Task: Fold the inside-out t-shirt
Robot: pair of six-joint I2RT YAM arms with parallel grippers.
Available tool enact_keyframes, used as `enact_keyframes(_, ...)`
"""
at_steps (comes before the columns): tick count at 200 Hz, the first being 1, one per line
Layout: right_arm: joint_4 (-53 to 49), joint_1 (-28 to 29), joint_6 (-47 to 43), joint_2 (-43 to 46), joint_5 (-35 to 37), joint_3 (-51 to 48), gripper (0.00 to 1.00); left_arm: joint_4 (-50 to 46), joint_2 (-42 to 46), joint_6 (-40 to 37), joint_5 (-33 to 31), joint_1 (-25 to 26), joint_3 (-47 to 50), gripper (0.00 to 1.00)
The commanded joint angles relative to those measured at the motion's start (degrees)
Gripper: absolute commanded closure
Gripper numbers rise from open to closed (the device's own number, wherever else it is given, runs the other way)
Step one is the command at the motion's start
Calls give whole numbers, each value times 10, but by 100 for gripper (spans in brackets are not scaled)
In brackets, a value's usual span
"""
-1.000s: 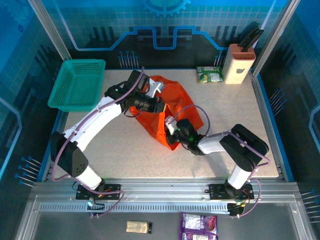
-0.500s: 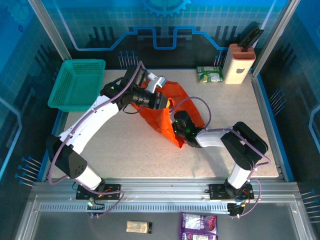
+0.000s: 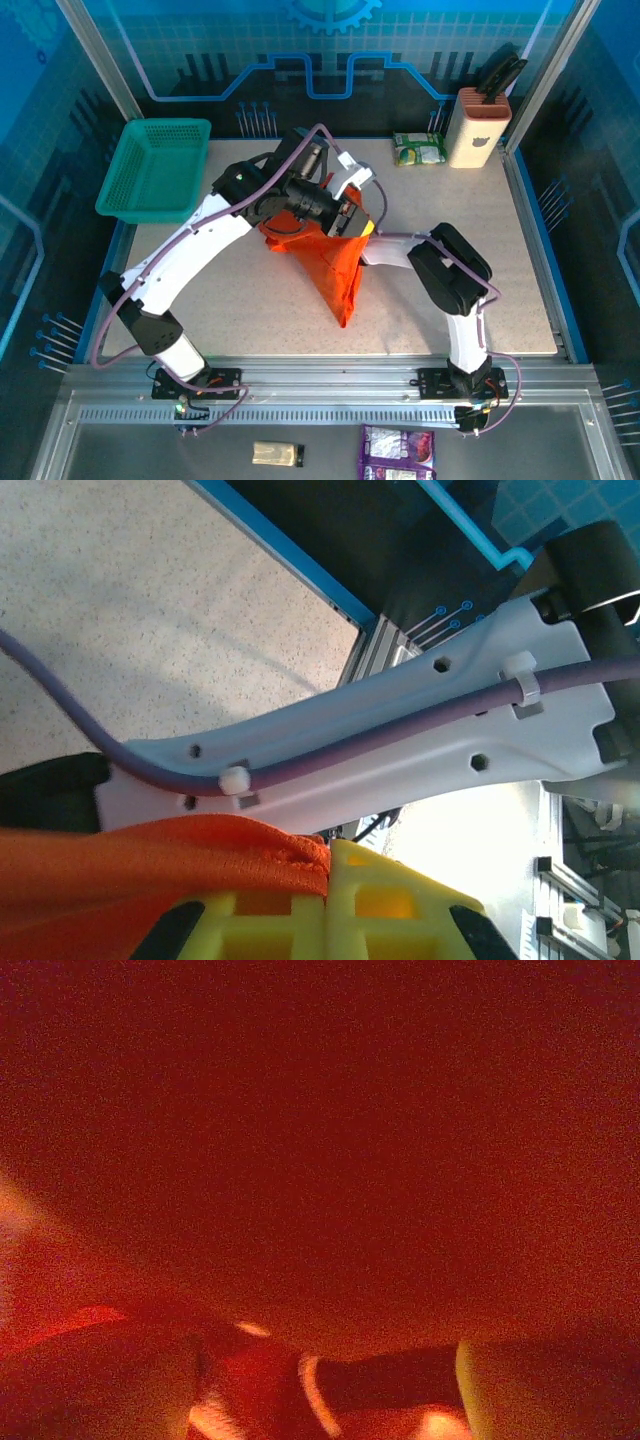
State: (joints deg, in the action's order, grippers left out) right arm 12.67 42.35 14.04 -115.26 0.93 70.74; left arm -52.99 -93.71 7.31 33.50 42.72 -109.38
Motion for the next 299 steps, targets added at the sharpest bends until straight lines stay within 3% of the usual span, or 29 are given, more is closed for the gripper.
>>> enact_keyframes(1, -141, 3, -22, -36, 8, 44, 21, -10, 27, -16, 42, 8, -4, 100)
enact_keyframes(51, -310, -2, -66, -82, 52, 116, 20, 37, 84, -19, 54, 6, 46, 100)
enact_keyframes(71, -360, -5, -85, -84, 81, 118, 27, 46, 106, -21, 35, -8, 68, 100)
enact_keyframes(92, -359, -16, -90, -54, 76, 76, 47, 75, 139, -4, 25, -47, 108, 100)
enact_keyframes(113, -346, -29, -91, -7, 55, 21, 77, 119, 177, 31, -24, -109, 166, 100)
enact_keyframes(141, -339, -31, -98, 66, 32, -35, 100, 145, 197, 81, -88, -192, 229, 100)
enact_keyframes(174, -323, -29, -96, 177, -11, -92, 100, 156, 167, 106, -117, -246, 284, 100)
enact_keyframes(236, -331, -20, -101, 354, -56, -93, 100, 233, 64, 121, -140, -271, 370, 100)
enact_keyframes(299, -275, -18, -98, 494, -112, -60, 100, 338, -53, 186, -73, -316, 413, 100)
